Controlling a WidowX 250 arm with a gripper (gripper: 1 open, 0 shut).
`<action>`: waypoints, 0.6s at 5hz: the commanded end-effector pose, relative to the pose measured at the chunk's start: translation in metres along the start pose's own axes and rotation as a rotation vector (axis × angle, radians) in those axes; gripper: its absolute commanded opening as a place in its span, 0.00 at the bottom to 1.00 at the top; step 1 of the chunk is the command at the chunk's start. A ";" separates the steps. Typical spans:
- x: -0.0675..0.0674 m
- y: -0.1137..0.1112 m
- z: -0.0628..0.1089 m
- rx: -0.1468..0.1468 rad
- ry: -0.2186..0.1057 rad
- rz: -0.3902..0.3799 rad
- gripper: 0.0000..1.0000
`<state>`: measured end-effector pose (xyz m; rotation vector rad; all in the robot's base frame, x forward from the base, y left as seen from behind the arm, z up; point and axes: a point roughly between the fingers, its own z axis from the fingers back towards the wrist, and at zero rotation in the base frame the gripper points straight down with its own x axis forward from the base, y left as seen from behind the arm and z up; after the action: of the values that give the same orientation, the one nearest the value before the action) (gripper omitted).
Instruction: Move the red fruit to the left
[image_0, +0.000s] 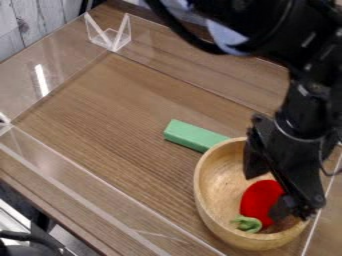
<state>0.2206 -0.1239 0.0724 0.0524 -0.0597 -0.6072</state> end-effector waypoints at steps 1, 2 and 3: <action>0.010 0.001 0.008 0.003 -0.061 -0.028 1.00; 0.010 -0.001 -0.002 -0.004 -0.058 -0.068 1.00; 0.005 0.002 -0.007 -0.007 -0.052 -0.069 1.00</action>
<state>0.2194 -0.1236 0.0583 0.0371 -0.0725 -0.6847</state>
